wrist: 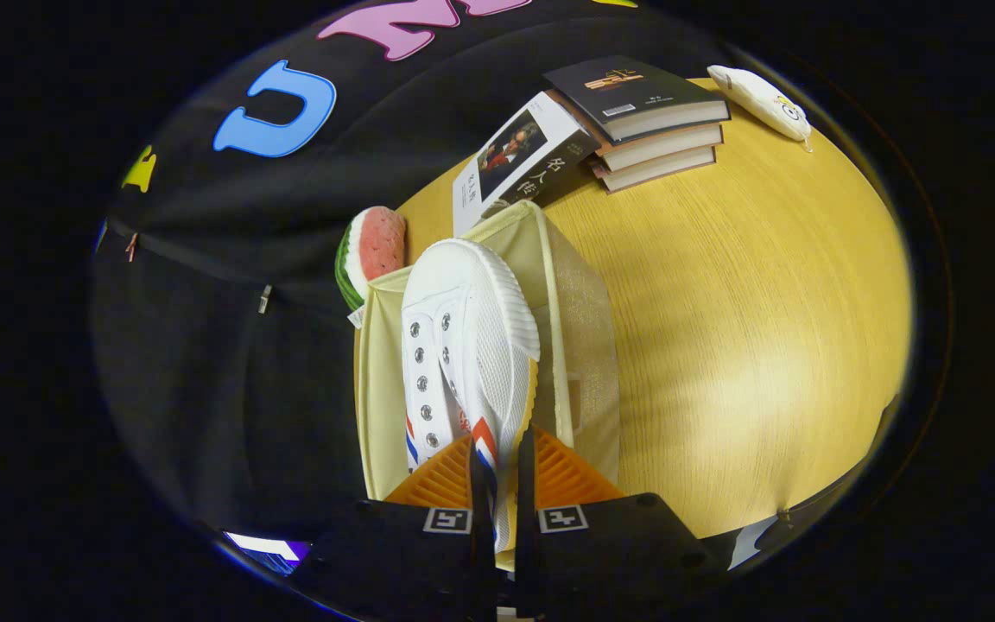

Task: Open the storage box then place both shoes into the box .Put the left shoe in first, then the right shoe, with the right side of both shoes facing outward in a uniform manner.

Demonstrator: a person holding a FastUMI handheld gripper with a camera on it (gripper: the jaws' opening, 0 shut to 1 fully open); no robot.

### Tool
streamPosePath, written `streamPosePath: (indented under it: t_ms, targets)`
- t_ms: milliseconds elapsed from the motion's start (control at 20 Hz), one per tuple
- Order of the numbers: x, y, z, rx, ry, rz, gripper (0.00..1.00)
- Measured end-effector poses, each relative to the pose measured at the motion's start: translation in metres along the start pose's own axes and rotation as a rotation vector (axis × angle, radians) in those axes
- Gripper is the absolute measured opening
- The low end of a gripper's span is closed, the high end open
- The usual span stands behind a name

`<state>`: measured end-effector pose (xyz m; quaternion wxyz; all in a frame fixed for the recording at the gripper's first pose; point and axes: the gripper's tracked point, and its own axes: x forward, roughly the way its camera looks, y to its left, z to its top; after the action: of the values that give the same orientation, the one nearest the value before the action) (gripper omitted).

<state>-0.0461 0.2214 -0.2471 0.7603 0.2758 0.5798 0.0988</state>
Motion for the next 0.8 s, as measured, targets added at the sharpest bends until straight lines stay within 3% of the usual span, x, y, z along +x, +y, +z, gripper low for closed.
streamPosePath:
  t_ms: [350,650,800]
  targets:
    - [0.030,0.008,-0.001,0.031,0.033,-0.044,0.13]
    - [0.011,0.006,0.004,-0.021,-0.050,-0.096,0.24]
    - [-0.001,0.004,0.004,-0.031,-0.088,-0.111,0.25]
